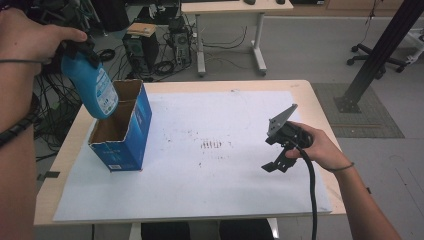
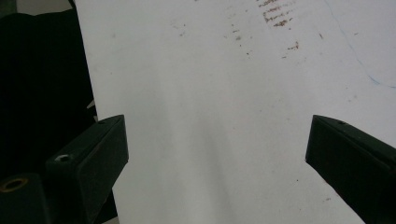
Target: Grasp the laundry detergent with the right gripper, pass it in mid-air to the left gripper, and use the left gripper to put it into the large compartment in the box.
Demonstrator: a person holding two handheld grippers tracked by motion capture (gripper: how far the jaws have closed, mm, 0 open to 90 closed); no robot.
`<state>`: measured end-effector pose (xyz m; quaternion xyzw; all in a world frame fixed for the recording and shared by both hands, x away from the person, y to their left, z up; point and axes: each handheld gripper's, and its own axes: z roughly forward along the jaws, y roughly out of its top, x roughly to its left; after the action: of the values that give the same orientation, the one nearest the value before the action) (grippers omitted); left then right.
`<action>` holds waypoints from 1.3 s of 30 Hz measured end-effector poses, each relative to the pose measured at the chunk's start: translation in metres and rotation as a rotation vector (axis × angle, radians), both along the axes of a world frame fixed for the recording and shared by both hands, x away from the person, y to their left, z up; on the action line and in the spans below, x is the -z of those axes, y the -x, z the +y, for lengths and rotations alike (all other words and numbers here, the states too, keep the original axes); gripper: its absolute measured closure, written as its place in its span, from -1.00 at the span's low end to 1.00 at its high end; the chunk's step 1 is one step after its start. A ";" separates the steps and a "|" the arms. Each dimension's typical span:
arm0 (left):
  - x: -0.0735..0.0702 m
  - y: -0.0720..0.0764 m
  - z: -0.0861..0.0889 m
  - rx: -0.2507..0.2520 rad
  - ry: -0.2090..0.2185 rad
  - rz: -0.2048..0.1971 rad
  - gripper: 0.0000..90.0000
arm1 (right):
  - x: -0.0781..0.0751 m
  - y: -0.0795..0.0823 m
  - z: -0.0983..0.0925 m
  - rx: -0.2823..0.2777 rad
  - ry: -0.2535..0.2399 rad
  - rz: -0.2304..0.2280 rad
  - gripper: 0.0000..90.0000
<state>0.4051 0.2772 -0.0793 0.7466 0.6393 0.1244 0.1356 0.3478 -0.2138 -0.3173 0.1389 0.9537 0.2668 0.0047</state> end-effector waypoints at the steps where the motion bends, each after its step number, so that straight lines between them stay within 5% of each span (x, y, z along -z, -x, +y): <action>1: 0.006 -0.001 0.002 -0.001 0.001 -0.001 -0.16 | 0.000 0.000 0.000 0.000 0.000 0.001 -0.88; 39: 0.084 -0.015 0.005 -0.007 0.007 0.065 -0.16 | 0.000 0.003 0.001 -0.009 -0.002 -0.003 -0.88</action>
<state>0.4200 0.2821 -0.1635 0.7476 0.6463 0.0983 0.1171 0.3446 -0.2129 -0.3170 0.1343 0.9540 0.2681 0.0050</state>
